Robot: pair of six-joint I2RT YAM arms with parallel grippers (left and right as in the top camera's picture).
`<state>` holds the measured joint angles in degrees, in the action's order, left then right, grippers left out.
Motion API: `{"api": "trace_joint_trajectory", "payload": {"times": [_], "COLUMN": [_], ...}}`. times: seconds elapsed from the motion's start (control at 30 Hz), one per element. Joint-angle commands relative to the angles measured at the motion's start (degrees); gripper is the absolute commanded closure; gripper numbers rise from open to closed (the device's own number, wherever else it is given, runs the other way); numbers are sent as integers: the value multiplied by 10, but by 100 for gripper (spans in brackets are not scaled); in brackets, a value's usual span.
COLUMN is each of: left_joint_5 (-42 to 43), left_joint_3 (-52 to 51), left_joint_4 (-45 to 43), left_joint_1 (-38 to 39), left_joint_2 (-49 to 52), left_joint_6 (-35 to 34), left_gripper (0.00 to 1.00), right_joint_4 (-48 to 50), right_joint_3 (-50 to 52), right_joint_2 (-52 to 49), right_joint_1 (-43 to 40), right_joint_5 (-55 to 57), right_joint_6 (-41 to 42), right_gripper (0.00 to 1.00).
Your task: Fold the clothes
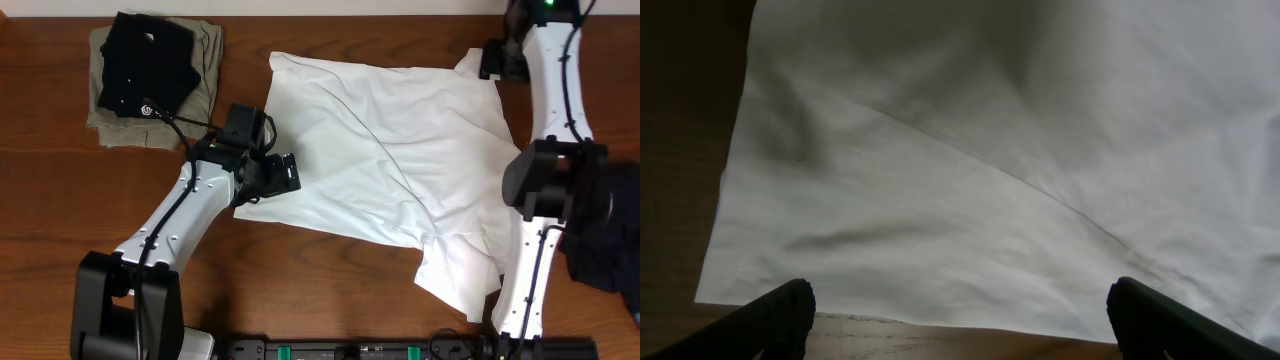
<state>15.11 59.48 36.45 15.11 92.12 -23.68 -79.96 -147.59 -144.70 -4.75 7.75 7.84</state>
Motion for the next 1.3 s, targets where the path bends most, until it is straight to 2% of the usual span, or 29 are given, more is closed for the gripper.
{"api": "trace_joint_trajectory", "payload": {"times": [0.0,0.07,0.2,0.4,0.73,0.8,1.0,1.07,1.27], "left_joint_5": [5,5,5,5,5,5,5,5,5], "left_joint_3": [-2,-2,-2,-2,-2,-2,-2,-2,-2], "left_joint_4": [3,4,3,3,6,6,6,6,8], "left_joint_1": [1,1,1,1,1,1,1,1,1], "left_joint_2": [4,4,4,4,4,4,4,4,4], "left_joint_6": [10,10,10,10,9,9,9,9,9], "left_gripper": [5,5,5,4,5,5,5,5,5], "right_joint_4": [-2,5,24,77,147,153,156,160,144], "right_joint_3": [1,12,45,111,202,211,217,216,184], "right_joint_2": [12,11,11,11,11,11,11,11,11], "right_joint_1": [-29,-42,-63,-78,-79,-80,-80,-80,-79], "right_joint_5": [-40,-58,-189,-240,-243,-243,-242,-227,-123], "right_joint_6": [-56,-81,-195,-211,-233,-233,-231,-210,-152], "right_gripper": [37,41,39,38,42,46,83,92,99]}}
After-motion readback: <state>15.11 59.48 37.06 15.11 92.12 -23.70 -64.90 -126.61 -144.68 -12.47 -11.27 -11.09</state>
